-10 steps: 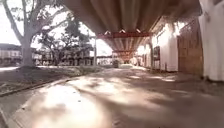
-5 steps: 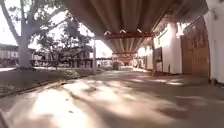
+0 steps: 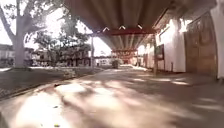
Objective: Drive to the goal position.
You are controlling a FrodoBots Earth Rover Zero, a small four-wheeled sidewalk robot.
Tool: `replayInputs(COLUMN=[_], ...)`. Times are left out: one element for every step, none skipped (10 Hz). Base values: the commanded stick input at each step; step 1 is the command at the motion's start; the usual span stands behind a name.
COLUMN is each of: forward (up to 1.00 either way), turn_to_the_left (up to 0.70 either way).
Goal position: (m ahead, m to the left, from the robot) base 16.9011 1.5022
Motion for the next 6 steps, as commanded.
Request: replayInputs(forward=[0.70,0.70,0.70,0.70,0.70,0.70], turn_to_the_left=[0.00,0.00,0.00,0.00,0.00,0.00])
